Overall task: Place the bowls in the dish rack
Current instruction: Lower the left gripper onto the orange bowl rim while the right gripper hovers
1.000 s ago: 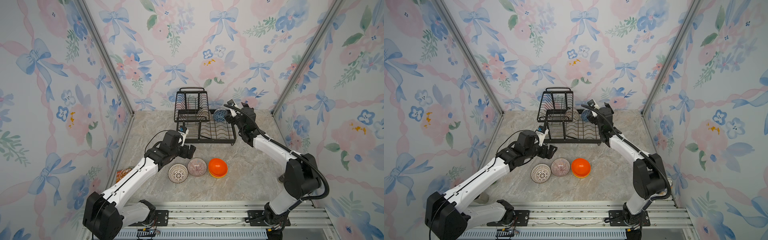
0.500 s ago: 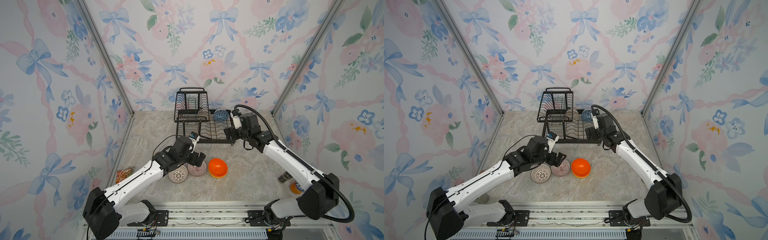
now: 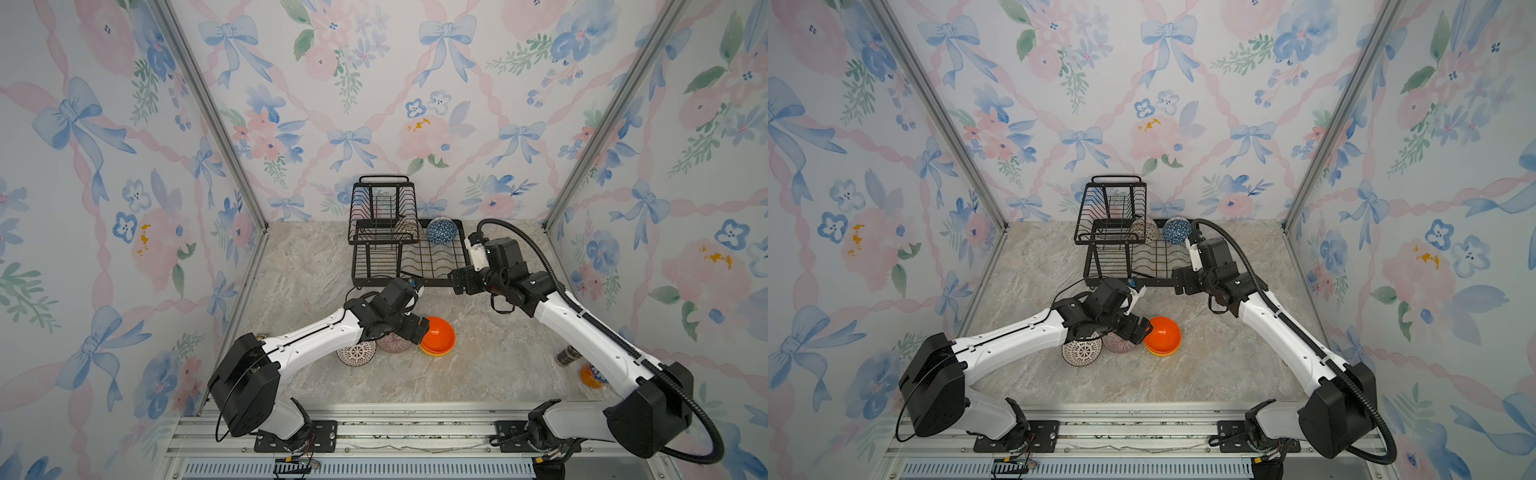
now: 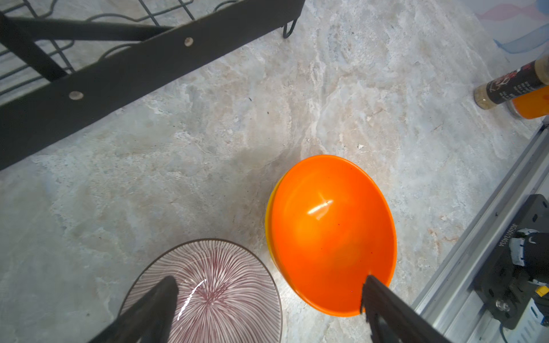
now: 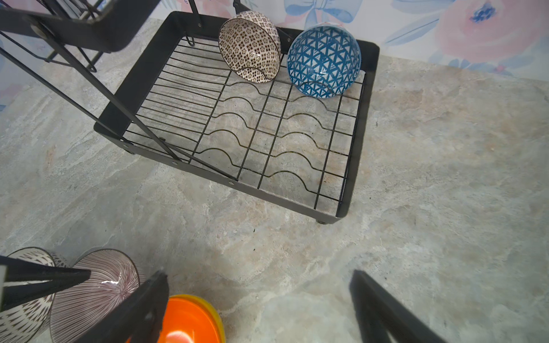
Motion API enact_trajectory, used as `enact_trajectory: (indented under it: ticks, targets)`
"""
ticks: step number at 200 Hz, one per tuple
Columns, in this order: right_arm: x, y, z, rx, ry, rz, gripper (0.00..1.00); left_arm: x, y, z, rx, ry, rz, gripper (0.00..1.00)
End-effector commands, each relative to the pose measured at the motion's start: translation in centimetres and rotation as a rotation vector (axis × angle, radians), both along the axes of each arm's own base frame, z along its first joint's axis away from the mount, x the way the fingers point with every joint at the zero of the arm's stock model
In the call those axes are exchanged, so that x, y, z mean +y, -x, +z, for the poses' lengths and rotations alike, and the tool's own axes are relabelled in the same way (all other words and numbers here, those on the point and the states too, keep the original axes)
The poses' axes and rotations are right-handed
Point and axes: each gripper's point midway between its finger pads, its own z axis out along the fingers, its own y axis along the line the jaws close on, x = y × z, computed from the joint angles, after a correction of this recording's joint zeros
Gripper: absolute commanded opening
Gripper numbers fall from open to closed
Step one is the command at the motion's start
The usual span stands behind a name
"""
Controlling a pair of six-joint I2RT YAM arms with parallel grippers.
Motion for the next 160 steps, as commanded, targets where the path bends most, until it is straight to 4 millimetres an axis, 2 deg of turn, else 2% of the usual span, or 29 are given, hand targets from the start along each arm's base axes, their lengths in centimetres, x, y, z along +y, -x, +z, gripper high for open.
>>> enact_trajectory:
  ticks: [1, 51, 91, 160]
  targets:
    - [0.4, 0.3, -1.5, 0.040, 0.008, 0.009, 0.97, -1.3, 0.3, -0.1, 0.035, 0.010, -0.016, 0.93]
    - [0.5, -0.1, -2.4, 0.053, 0.027, 0.017, 0.97, -2.4, 0.4, -2.1, 0.066, -0.031, -0.026, 0.80]
    - [0.6, 0.0, -3.0, 0.064, 0.029, 0.022, 0.97, -3.1, -0.3, -2.5, 0.057, -0.063, -0.023, 0.64]
    - [0.4, 0.3, -3.1, 0.061, 0.023, 0.021, 0.97, -1.5, -1.1, -4.6, 0.039, -0.215, 0.009, 0.42]
